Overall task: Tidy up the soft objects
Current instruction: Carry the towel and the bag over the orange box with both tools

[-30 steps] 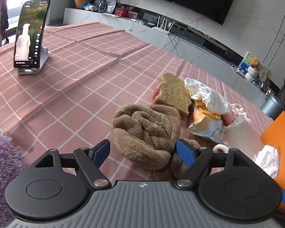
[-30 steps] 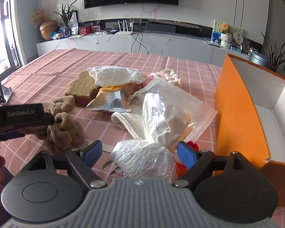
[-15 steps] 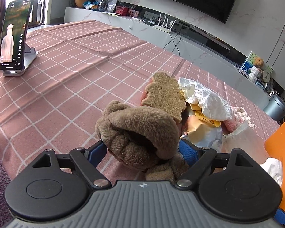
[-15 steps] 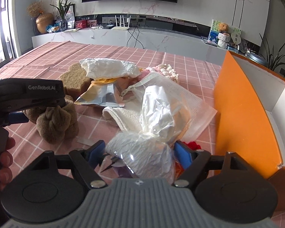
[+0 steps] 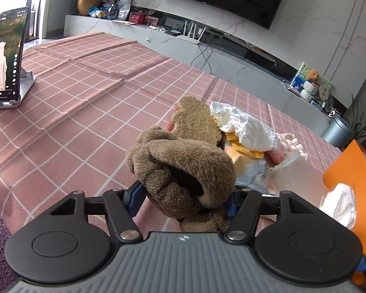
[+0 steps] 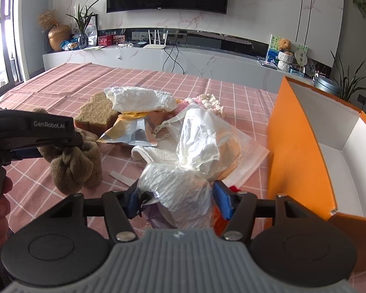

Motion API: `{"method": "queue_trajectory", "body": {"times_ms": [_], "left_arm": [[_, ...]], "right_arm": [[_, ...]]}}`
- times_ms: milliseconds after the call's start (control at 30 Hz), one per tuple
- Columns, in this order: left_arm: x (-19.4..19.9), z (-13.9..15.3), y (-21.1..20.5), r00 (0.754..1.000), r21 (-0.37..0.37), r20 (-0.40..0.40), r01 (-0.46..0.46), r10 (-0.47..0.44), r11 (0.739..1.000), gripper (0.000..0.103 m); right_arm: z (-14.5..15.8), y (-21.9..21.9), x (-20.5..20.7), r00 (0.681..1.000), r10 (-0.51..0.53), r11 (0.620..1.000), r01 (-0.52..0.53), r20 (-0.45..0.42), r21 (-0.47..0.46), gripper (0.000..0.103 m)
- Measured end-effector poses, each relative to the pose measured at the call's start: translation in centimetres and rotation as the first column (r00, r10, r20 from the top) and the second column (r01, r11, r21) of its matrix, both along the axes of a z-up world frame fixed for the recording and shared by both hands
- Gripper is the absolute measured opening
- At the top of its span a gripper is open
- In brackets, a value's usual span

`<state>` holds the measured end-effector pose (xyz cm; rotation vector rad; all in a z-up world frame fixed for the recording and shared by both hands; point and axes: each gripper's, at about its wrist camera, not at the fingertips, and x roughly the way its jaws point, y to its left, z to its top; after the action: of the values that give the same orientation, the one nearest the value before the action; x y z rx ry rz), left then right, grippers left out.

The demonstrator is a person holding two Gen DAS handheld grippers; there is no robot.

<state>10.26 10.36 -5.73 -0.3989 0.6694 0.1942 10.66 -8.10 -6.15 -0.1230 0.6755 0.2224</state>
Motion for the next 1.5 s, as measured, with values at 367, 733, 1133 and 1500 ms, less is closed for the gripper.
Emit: {"method": "queue_trajectory", "body": {"times_ms": [367,733,1133,1500], "left_arm": [[-2.6,3.2,-1.4,0.992,0.068,0.099,0.074,-0.080,0.995,0.066],[-4.9,7.3,-4.2,0.962,0.106,0.188,0.179,-0.196,0.978,0.066],[-5.7,10.9,-8.9,0.882,0.156,0.267,0.357,-0.387,0.921,0.066],[-3.4,12.8,-14.3,0.765,0.217,0.288,0.534,-0.576,0.817,0.066]], "right_arm": [[2.2,-1.0,-1.9,0.997,0.020,0.999,-0.023,0.080,0.031,0.058],[5.9,-4.1,-4.4,0.980,0.015,0.998,-0.028,0.199,0.062,0.058],[9.8,-9.6,-6.9,0.963,0.009,0.998,-0.027,0.269,0.061,0.058],[12.8,-16.5,-6.0,0.972,0.024,1.000,-0.020,0.234,-0.018,0.058]]}}
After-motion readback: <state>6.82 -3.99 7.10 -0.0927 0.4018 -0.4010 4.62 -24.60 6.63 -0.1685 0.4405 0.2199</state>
